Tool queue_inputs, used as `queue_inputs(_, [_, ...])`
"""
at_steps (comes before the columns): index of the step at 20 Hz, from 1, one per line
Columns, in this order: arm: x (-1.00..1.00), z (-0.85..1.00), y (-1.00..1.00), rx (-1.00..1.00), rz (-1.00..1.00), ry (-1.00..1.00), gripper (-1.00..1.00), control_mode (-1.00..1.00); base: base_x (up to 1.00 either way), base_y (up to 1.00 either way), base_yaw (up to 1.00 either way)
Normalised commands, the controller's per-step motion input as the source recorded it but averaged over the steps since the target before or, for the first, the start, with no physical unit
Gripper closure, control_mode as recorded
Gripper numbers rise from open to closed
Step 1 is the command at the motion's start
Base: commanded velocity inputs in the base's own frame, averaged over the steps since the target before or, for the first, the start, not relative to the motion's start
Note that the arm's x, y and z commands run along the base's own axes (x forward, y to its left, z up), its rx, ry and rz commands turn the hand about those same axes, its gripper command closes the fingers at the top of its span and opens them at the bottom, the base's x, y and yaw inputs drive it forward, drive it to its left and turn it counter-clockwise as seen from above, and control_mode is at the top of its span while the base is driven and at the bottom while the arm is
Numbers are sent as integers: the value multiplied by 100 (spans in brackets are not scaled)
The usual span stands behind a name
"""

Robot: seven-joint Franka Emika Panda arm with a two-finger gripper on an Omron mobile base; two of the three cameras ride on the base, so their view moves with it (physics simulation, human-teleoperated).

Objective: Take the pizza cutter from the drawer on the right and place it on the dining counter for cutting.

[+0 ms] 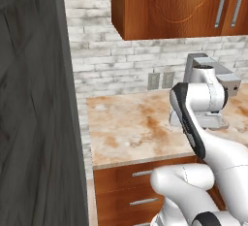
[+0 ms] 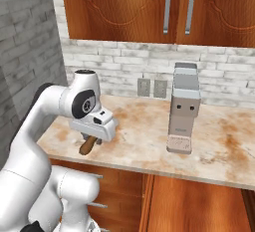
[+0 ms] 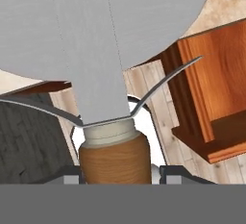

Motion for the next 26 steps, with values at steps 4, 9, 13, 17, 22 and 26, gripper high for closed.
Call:
queue_inputs(4, [0,0,2,0,0,-1,100,100,-56,12,5])
queue_inputs(9, [0,0,0,0,0,0,100,100,-78,32,38])
queue_inputs(13, [0,0,0,0,0,0,100,100,-20,33,71])
queue_inputs(17, [0,0,0,0,0,0,100,100,-13,34,91])
queue_inputs(22, [0,0,0,0,0,0,100,100,-11,13,100])
queue_inputs(26, [0,0,0,0,0,0,100,100,-6,7,100])
